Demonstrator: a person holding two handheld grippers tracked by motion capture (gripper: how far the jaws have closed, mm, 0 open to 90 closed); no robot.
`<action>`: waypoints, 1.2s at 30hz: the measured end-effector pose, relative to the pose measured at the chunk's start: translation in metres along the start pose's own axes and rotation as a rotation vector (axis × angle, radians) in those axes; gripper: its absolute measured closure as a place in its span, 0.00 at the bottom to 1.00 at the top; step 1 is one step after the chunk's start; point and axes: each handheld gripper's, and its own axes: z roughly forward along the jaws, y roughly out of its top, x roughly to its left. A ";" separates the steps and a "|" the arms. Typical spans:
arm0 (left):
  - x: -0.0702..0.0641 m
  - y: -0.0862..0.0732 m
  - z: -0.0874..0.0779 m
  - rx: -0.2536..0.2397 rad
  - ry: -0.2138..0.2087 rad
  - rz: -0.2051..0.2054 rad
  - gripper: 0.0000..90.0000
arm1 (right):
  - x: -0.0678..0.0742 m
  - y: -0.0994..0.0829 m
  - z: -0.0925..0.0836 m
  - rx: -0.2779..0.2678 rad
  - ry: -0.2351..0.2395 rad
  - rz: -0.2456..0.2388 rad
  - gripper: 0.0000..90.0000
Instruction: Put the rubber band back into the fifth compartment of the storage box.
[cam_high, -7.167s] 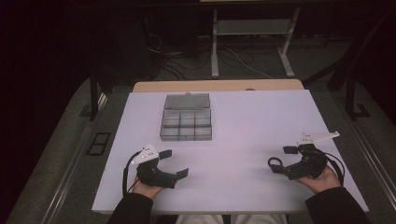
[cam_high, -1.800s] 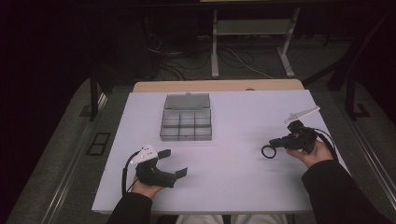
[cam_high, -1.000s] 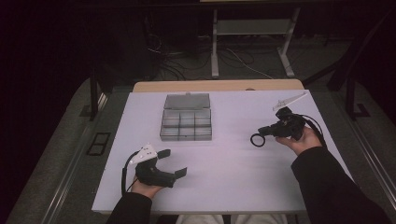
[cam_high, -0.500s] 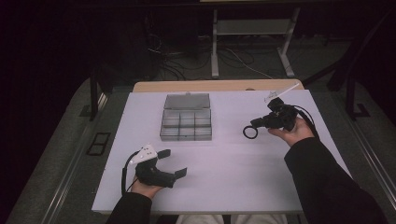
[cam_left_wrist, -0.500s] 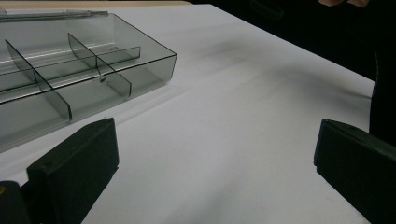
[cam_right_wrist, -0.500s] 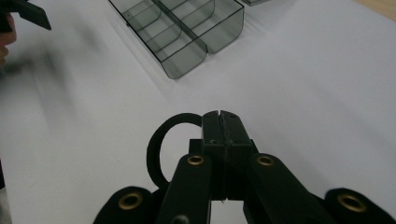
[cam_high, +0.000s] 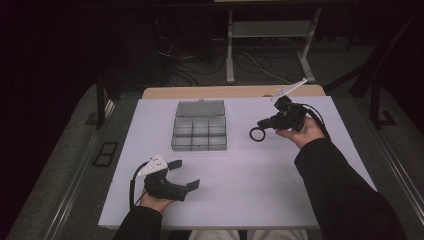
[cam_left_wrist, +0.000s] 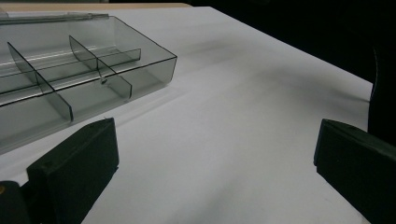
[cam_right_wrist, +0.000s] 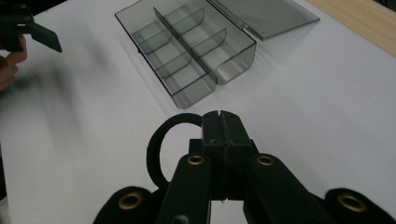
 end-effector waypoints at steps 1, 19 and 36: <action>0.000 0.000 0.000 -0.001 -0.002 0.002 0.00 | 0.001 0.003 0.001 -0.002 0.002 -0.001 0.99; 0.001 0.000 -0.001 -0.006 -0.001 0.001 0.00 | 0.012 0.043 0.024 -0.003 0.012 -0.052 0.99; 0.001 0.001 -0.001 -0.005 -0.006 0.007 0.00 | 0.015 0.072 0.050 0.014 0.006 -0.076 0.99</action>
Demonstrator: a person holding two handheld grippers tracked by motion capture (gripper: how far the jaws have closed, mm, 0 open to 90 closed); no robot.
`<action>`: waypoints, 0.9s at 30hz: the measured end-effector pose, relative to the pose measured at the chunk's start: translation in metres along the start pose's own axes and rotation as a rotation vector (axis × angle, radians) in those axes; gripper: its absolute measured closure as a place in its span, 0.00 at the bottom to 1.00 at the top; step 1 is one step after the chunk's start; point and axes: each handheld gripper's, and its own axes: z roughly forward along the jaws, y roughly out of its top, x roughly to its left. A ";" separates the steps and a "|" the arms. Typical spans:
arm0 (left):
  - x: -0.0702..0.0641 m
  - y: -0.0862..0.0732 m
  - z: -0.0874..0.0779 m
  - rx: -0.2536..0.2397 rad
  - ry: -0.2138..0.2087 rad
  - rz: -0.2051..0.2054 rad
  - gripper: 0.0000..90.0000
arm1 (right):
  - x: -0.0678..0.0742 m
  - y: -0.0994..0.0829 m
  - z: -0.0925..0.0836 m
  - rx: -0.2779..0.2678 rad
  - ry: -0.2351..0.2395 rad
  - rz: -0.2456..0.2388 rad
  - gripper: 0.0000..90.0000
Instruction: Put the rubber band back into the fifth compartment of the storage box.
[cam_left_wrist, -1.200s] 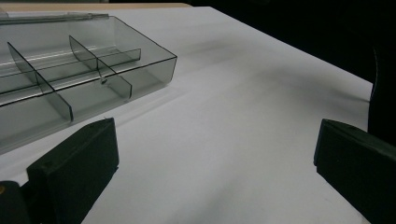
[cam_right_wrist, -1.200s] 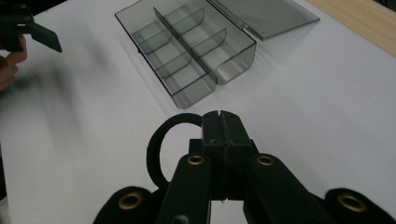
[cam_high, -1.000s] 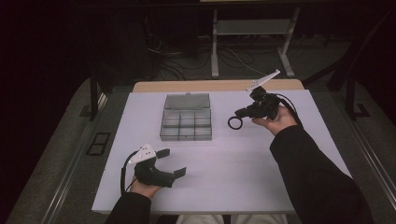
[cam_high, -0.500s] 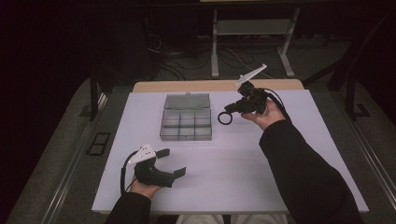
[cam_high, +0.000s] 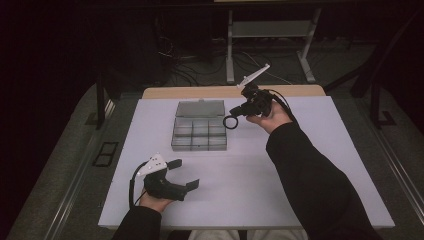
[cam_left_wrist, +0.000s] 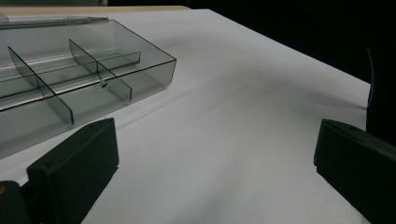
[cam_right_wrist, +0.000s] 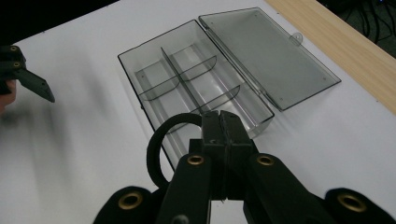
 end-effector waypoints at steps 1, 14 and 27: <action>0.000 0.000 0.000 -0.001 -0.001 0.001 0.00 | -0.001 0.001 0.001 -0.001 -0.001 -0.005 0.99; 0.002 0.000 -0.001 -0.006 0.003 -0.003 0.00 | -0.006 0.017 0.025 -0.006 0.012 0.007 0.99; 0.003 0.000 -0.002 -0.007 0.005 -0.003 0.00 | -0.011 0.025 0.049 -0.052 0.029 0.049 0.99</action>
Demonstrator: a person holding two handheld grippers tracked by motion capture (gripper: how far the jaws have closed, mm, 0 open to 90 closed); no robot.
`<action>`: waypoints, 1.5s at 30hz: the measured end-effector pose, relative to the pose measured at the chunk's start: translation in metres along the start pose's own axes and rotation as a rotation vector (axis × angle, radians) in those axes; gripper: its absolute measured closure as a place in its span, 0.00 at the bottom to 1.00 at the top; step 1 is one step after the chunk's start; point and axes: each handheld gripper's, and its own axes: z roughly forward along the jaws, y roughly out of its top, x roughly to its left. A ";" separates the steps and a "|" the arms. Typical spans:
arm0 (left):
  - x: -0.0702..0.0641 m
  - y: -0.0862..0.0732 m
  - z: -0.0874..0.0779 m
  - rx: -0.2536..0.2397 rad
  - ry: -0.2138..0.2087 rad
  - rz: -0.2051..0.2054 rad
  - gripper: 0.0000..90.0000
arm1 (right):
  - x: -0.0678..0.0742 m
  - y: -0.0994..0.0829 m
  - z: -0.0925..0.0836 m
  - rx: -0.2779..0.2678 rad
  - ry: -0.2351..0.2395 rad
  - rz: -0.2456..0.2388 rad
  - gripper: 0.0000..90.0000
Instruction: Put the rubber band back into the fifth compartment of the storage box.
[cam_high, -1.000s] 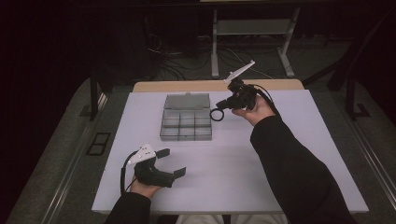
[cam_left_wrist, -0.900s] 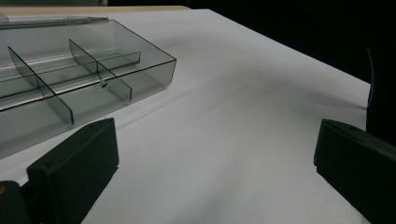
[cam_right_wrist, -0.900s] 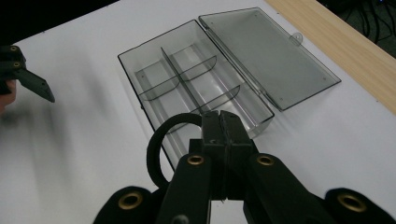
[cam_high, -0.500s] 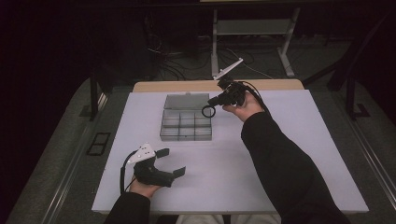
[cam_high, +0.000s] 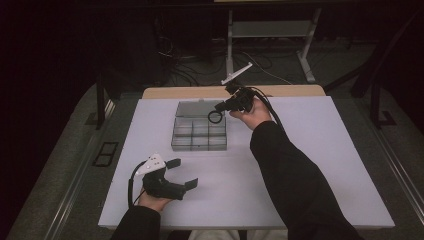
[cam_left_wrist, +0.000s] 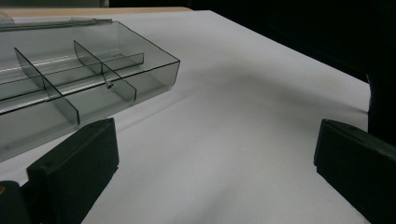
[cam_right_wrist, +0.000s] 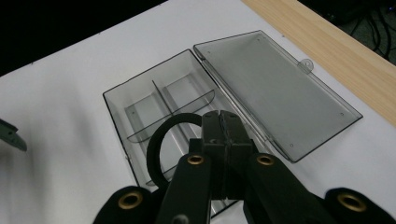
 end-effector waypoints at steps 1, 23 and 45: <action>0.000 0.000 0.000 -0.001 0.000 -0.001 0.00 | 0.000 0.000 0.002 -0.002 0.002 0.003 0.99; 0.001 0.000 -0.001 -0.005 0.002 -0.007 0.00 | -0.011 -0.006 0.042 0.008 0.003 0.028 0.99; 0.001 -0.001 0.000 -0.002 0.000 -0.007 0.00 | -0.016 -0.015 0.076 -0.042 -0.001 0.069 0.99</action>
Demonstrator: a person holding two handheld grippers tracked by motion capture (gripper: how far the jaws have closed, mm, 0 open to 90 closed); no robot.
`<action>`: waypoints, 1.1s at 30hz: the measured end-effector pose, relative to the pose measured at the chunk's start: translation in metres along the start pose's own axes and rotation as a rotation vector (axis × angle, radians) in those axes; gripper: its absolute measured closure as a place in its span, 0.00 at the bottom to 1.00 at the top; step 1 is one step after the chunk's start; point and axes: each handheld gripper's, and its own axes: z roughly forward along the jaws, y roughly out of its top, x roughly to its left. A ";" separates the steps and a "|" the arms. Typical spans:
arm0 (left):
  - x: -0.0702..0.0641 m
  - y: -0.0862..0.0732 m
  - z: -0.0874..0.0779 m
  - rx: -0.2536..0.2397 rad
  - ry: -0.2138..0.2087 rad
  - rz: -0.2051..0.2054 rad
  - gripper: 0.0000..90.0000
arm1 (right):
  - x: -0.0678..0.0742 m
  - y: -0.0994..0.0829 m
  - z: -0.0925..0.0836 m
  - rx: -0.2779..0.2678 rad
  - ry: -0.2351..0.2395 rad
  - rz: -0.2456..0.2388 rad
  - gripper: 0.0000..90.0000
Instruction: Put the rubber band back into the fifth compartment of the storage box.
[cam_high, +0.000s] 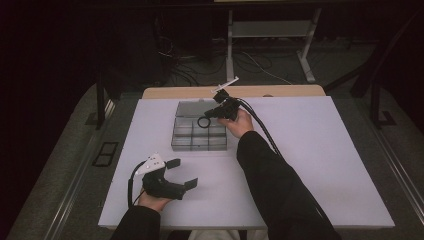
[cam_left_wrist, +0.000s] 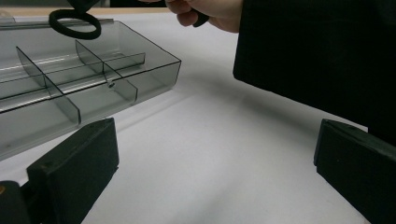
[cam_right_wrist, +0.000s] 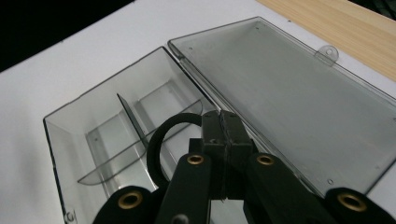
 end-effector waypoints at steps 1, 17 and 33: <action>0.000 0.000 0.000 0.001 -0.001 0.004 0.00 | 0.000 0.000 0.001 -0.002 0.001 0.004 0.99; 0.001 0.001 0.000 0.006 0.001 -0.001 0.00 | 0.013 0.000 0.005 -0.034 -0.036 -0.018 0.77; 0.000 0.000 0.001 0.020 -0.003 0.009 0.00 | 0.017 -0.009 -0.026 -0.003 -0.040 -0.019 0.43</action>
